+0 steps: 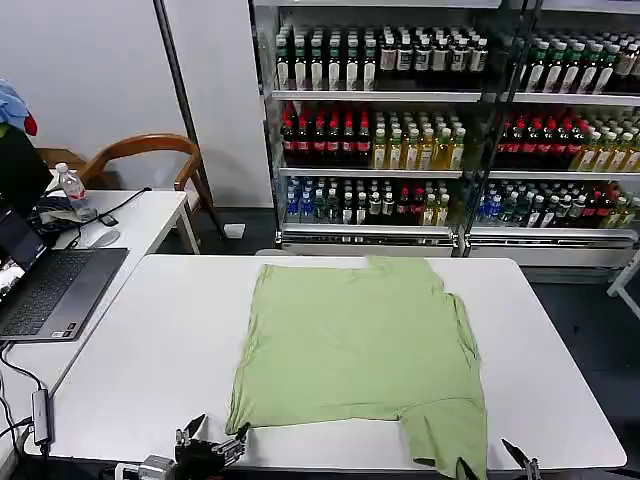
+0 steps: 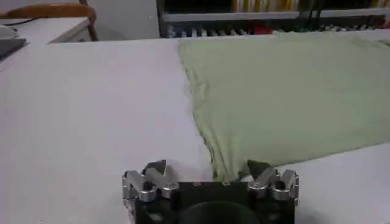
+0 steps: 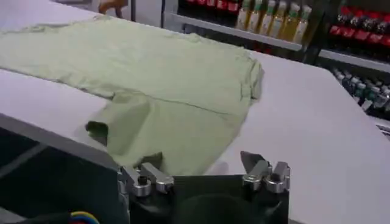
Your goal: Fold and organize the clothes.
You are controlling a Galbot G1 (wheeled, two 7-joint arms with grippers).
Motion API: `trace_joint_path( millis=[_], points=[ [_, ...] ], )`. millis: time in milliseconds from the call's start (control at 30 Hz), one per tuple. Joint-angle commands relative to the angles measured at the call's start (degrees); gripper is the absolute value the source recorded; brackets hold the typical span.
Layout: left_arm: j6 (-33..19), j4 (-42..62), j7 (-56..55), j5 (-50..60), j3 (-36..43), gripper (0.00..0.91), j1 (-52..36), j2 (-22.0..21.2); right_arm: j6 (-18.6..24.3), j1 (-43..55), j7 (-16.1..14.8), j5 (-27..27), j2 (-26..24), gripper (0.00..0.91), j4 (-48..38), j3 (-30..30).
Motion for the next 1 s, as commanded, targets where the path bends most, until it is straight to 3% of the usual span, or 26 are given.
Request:
trace_joint_path(
  millis=[33,833,1000],
  points=[
    [0.88,1.07,-2.36,-0.08,0.19,0.050,-0.61,-0.06,-0.27,0.08,-0.08,0.71,0.07,0.000,-0.58,-0.40],
    [-1.79,-0.09,1.12,1.16,2.60,0.050,-1.33,-0.41,0.94,2.16,-0.15,1.91,0.02,0.000,-0.35,-1.99],
    [-1.90,-0.22,5.29,0.42,0.70,0.050,-5.04,0.30,0.50,6.21,-0.29,6.90,-1.20,0.000,2.45,-1.71]
  ],
)
